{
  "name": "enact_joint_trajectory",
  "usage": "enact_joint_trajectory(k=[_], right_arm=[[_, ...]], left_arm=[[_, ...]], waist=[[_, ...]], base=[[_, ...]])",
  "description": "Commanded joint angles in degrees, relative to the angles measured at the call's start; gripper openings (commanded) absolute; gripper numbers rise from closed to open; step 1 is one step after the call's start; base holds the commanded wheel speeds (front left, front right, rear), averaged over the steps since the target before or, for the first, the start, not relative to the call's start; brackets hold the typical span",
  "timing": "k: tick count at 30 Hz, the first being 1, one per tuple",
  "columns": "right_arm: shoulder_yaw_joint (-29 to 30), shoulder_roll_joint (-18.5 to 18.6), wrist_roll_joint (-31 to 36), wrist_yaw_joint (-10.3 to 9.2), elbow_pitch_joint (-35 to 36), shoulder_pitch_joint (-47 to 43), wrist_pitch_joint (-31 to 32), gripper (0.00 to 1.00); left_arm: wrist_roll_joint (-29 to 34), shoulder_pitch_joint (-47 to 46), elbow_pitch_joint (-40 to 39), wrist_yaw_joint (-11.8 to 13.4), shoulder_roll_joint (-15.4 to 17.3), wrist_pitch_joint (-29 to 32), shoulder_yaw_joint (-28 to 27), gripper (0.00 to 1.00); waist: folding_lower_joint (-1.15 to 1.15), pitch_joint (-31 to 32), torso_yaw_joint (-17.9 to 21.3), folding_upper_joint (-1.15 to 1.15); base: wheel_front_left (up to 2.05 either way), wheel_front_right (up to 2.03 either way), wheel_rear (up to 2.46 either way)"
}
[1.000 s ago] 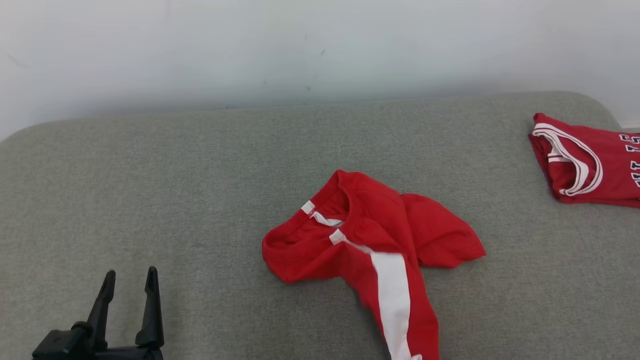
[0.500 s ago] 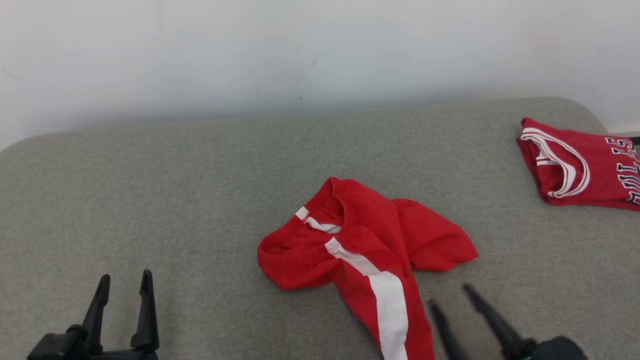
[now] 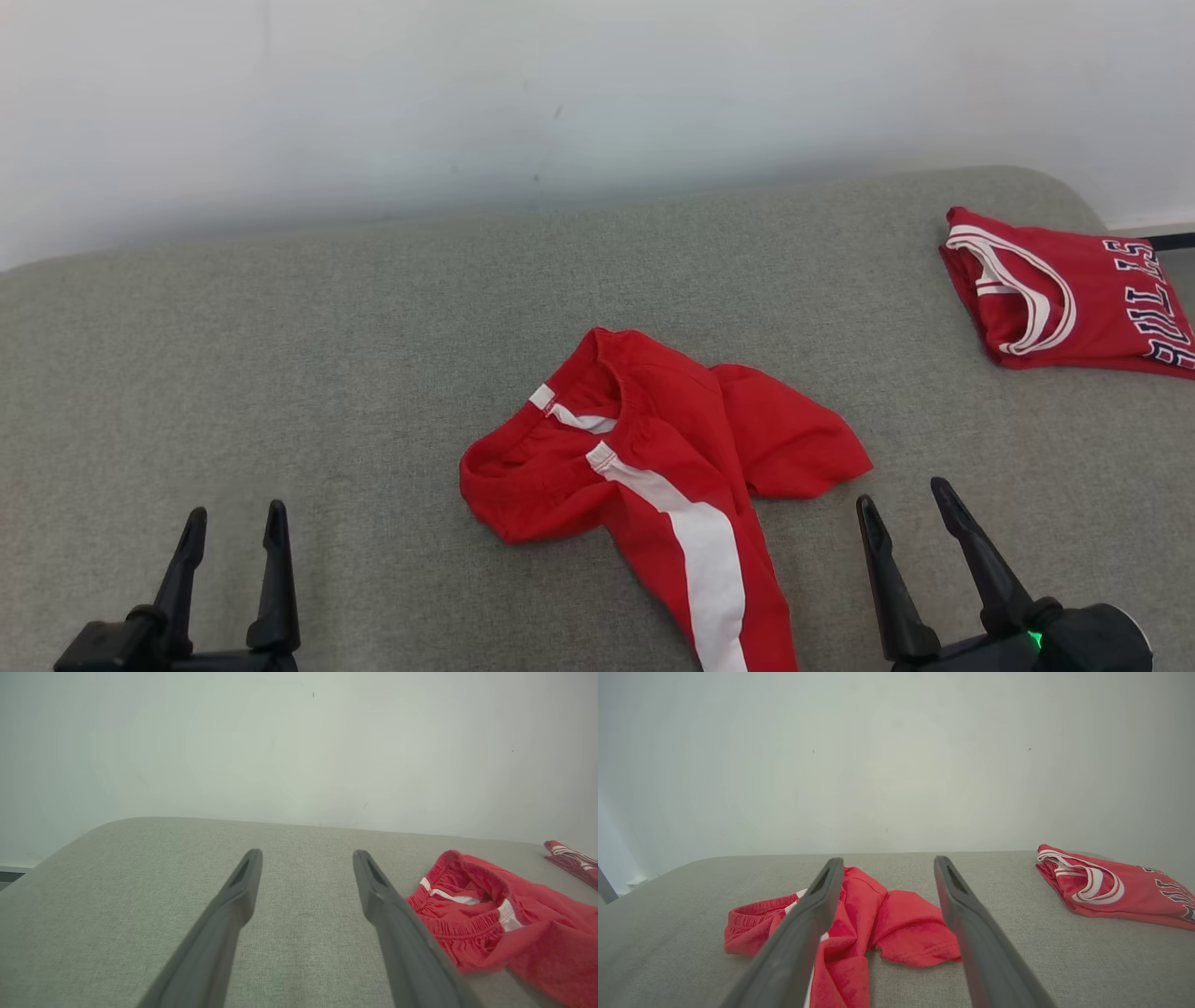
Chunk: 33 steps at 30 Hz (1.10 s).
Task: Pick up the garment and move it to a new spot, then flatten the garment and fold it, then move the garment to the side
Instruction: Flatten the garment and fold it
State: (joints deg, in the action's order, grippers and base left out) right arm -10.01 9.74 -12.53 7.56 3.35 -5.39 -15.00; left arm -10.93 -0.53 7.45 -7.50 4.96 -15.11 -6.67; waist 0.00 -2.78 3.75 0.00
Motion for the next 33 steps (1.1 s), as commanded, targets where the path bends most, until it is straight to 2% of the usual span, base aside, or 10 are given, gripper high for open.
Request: enact_joint_trajectory(k=[1, 8, 12, 14, 16, 20, 27, 33], right_arm=[[0.4, -0.7, 0.6, -0.16, -0.1, 0.7, -0.2, 1.00], [1.2, -2.3, 0.4, -0.16, -2.5, 3.8, -0.2, 1.00], [1.0, -2.8, 0.5, -0.16, -3.8, 5.6, -0.2, 1.00], [0.5, -3.0, 0.3, -0.16, -4.5, 6.7, -0.2, 1.00], [0.2, -3.0, 0.3, -0.16, -4.7, 7.0, -0.2, 1.00], [0.1, -3.1, 0.2, -0.16, -5.5, 7.9, -0.2, 1.00], [-0.3, -3.8, 0.0, -0.16, -6.1, 9.3, -0.2, 1.00], [-0.8, -4.5, 0.0, -0.17, -6.3, 10.4, -0.2, 1.00]], left_arm=[[0.1, -0.6, -0.1, 0.0, 0.1, 0.0, 0.2, 1.00], [-0.4, -2.5, 0.6, 0.0, 0.5, 0.0, 1.8, 1.00], [-0.8, -4.2, 1.4, 0.0, 1.4, 0.0, 4.7, 1.00], [-1.2, -7.6, 2.2, 0.0, 2.9, 0.0, 9.4, 1.00], [-1.5, -9.1, 2.5, 0.0, 3.5, 0.0, 10.9, 1.00], [-3.0, -15.8, 4.8, 0.0, 5.7, 0.0, 19.7, 1.00], [-9.0, -27.4, 14.6, 0.0, 9.6, 0.6, 36.5, 1.00], [-14.4, -33.3, 22.7, 0.0, 12.2, 1.4, 47.2, 1.00]], waist=[[0.00, -0.2, 0.2, 0.00], [0.00, -1.0, 0.5, 0.00], [0.00, -1.5, 0.3, 0.00], [0.00, -2.4, 0.6, 0.00], [0.00, -2.7, 0.9, 0.00], [0.00, -4.2, 2.6, 0.00], [0.00, -7.2, 6.7, 0.00], [0.00, -9.1, 9.9, 0.00]], base=[[0.00, 0.00, 0.00], [0.00, 0.00, 0.00], [0.00, 0.00, 0.00], [0.00, 0.00, 0.00], [0.00, 0.00, 0.00], [0.00, 0.00, 0.00], [0.00, 0.00, 0.00], [0.00, 0.00, 0.00]])
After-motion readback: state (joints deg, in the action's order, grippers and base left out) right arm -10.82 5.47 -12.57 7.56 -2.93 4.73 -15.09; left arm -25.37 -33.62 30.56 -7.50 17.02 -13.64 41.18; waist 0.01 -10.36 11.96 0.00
